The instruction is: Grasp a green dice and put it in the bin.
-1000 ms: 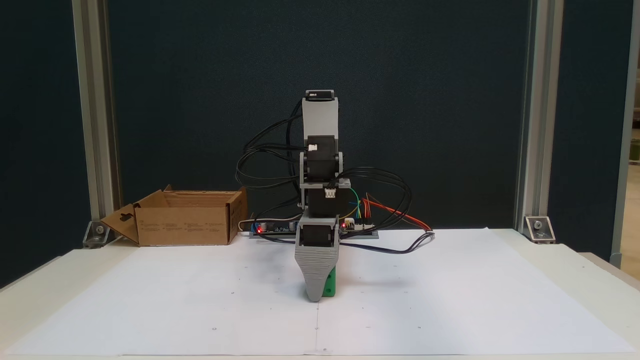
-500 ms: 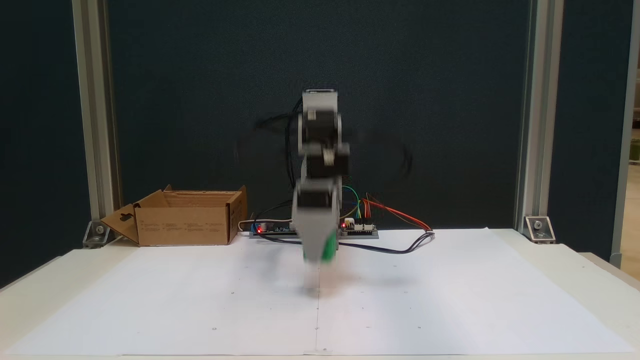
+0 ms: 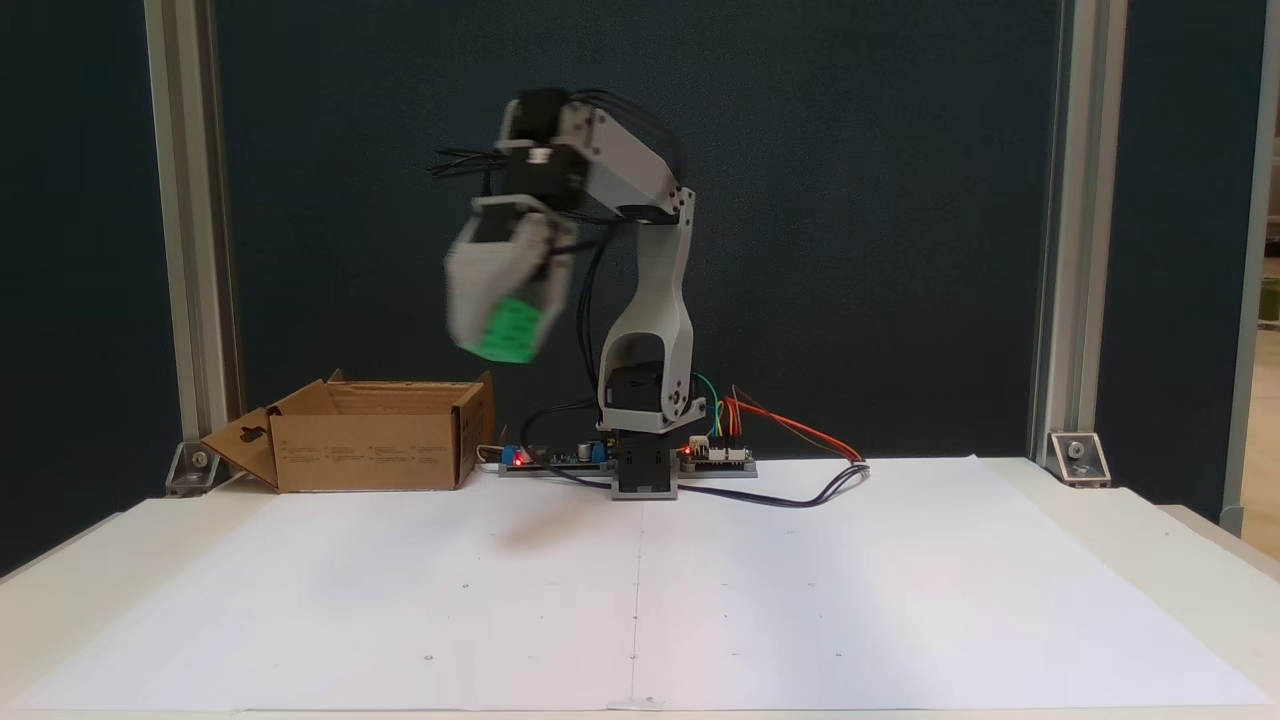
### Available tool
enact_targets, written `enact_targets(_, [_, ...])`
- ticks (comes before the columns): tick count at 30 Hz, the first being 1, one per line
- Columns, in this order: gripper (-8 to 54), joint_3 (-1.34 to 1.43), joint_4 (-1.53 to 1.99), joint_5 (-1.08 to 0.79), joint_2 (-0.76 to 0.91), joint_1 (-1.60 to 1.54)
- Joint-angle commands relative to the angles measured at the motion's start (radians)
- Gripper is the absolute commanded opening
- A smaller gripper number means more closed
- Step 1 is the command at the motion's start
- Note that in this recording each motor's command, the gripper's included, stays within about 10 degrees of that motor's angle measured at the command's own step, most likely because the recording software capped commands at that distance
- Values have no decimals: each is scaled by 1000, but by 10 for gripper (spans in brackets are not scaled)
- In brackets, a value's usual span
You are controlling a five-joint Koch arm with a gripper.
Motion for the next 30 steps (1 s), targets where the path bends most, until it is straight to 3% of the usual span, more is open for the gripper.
enact_targets(1, [115, -123, -44, -164, 28, 158])
enact_targets(13, [115, -184, -258, -351, -104, 1008])
enact_targets(22, [115, -170, -265, -563, -397, 1184])
enact_targets(26, [115, -169, -351, -583, -449, 1201])
enact_targets(27, [162, -169, -353, -581, -451, 1209])
enact_targets(28, [277, -160, -348, -580, -456, 1216])
enact_targets(30, [354, -126, -348, -578, -456, 1218])
